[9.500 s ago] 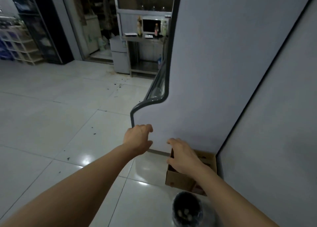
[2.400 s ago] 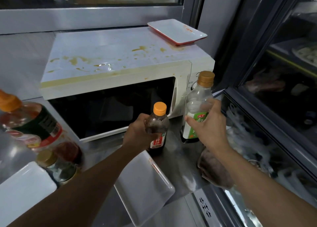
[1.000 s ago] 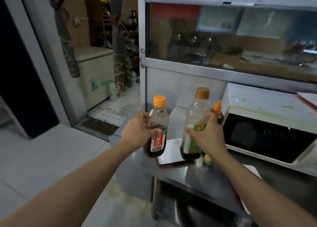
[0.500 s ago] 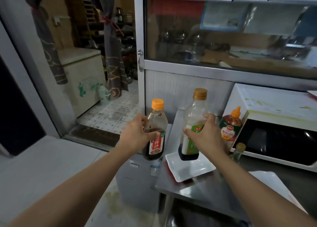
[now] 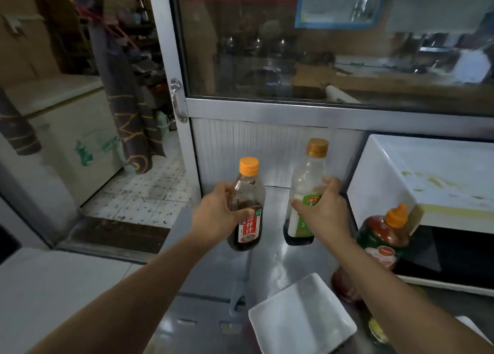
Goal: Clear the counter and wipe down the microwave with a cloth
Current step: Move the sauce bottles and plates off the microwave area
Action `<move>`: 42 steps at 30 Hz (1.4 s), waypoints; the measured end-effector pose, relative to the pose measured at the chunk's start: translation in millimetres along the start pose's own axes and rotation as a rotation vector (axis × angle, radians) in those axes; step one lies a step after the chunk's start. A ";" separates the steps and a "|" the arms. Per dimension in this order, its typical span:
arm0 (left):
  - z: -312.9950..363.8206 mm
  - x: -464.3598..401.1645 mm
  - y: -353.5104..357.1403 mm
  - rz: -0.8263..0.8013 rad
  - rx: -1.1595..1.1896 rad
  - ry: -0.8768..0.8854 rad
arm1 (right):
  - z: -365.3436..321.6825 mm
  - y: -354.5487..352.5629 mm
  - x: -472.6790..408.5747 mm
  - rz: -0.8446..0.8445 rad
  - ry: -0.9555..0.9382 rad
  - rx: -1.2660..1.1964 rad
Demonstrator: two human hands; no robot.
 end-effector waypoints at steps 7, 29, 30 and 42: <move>-4.2 -76.7 43.6 -0.099 0.042 0.016 | 14.2 32.7 -52.6 0.086 0.058 0.007; -15.3 -218.8 220.0 -0.436 0.237 0.223 | 125.8 98.7 -169.3 0.371 0.351 0.069; -16.4 -220.5 226.8 -0.423 0.240 0.230 | 131.5 103.1 -174.8 0.374 0.350 0.070; -28.8 -227.2 274.1 -0.399 0.259 0.231 | 175.2 132.0 -200.8 0.438 0.263 0.020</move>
Point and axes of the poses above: each hand's wrist, its own x-axis away from the middle knuckle, its own y-axis out of the palm, z = x × y, the point moved 1 cm from there along -x, towards the middle knuckle, and after that the axes turned 11 degrees about z, right-handed, at the moved point
